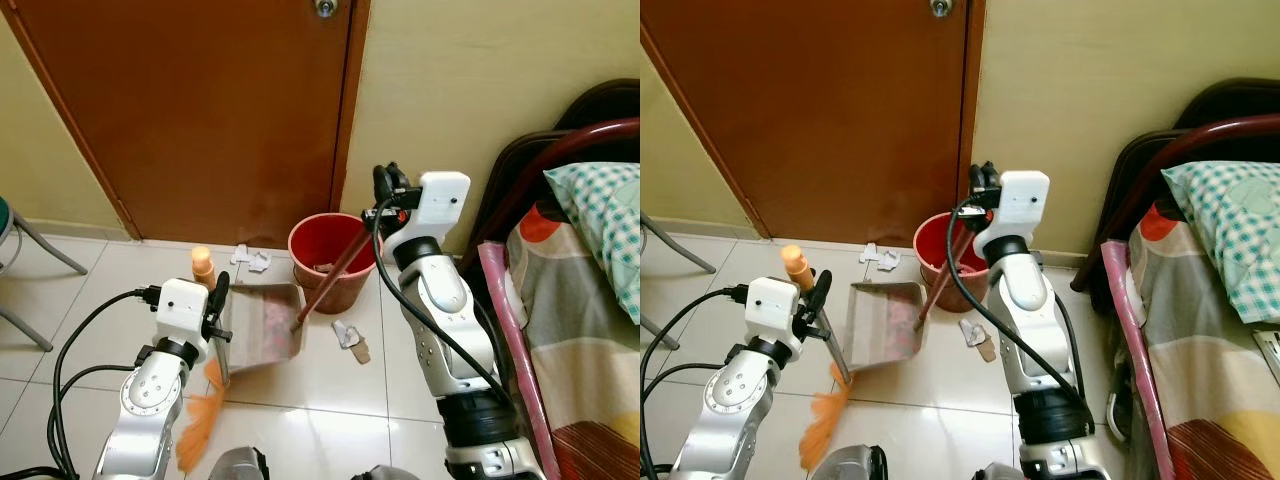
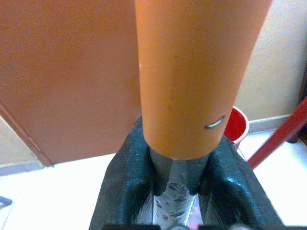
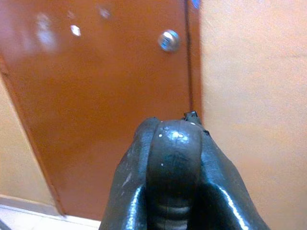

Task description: Sweep floor

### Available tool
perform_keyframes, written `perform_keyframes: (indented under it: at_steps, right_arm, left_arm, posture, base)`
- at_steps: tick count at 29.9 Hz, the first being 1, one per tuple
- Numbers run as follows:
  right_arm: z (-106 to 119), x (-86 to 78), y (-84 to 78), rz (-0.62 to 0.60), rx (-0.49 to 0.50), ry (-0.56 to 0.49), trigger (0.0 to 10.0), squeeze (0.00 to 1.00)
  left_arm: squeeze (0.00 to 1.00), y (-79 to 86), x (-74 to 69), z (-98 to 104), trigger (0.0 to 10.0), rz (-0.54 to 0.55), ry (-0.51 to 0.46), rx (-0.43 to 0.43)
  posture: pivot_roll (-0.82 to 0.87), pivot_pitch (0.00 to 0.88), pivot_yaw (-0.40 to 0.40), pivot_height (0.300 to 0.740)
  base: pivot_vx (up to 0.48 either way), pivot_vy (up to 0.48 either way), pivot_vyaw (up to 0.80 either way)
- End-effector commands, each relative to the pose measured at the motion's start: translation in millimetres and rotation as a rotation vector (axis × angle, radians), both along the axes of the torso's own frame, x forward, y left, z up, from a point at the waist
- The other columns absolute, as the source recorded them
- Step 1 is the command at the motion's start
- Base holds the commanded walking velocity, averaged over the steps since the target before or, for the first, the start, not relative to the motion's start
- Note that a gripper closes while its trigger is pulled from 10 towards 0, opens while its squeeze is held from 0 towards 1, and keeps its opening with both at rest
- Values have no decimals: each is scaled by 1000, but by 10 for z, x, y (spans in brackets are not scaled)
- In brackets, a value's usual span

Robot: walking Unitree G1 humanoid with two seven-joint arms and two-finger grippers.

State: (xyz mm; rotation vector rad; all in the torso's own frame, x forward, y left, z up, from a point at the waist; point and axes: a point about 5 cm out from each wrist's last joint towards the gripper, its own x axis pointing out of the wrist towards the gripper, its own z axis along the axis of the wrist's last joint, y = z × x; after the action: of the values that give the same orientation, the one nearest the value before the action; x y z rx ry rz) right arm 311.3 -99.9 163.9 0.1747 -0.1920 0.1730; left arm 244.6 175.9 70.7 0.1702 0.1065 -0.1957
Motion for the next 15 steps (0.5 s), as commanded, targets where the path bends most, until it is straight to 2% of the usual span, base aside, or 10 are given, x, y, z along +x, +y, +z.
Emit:
perform_keyframes:
  at_steps: [1, 2, 6, 9, 10, 11, 15]
  right_arm:
    - [-45, -2, -126, -50, -26, 20, 10000, 0]
    - [-128, -22, -227, -80, -49, 46, 10000, 0]
    - [-252, -64, -409, -137, -59, 94, 10000, 0]
    - [-345, -100, -582, -195, -101, 121, 10000, 0]
    - [-345, -100, -582, -195, -101, 121, 10000, 0]
    - [-399, -112, -650, -229, -90, 146, 10000, 0]
    - [-487, -153, -747, -266, -138, 168, 10000, 0]
  left_arm:
    - [0, 26, -24, 8, 10000, 15, 8, 18]
    - [0, 34, -28, 11, 10000, 26, 8, 19]
    - [0, 43, -25, 32, 10000, 38, 4, 20]
    - [0, 40, -4, 63, 10000, 48, -5, 14]
    - [0, 40, -4, 63, 10000, 48, -5, 14]
    - [0, 24, 23, 67, 10000, 51, -9, 14]
    - [0, -52, 95, 147, 10000, 40, -36, -5]
  posture:
    - [42, 77, -26, 740]
    - [42, 79, -28, 740]
    - [42, 82, -29, 740]
    - [38, 93, -36, 740]
    - [38, 93, -36, 740]
    - [37, 98, -37, 740]
    - [27, 125, -43, 740]
  base:
    - [0, 0, 0]
    - [0, 0, 0]
    - [0, 0, 0]
    - [0, 0, 0]
    - [0, 0, 0]
    - [0, 0, 0]
    - [0, 0, 0]
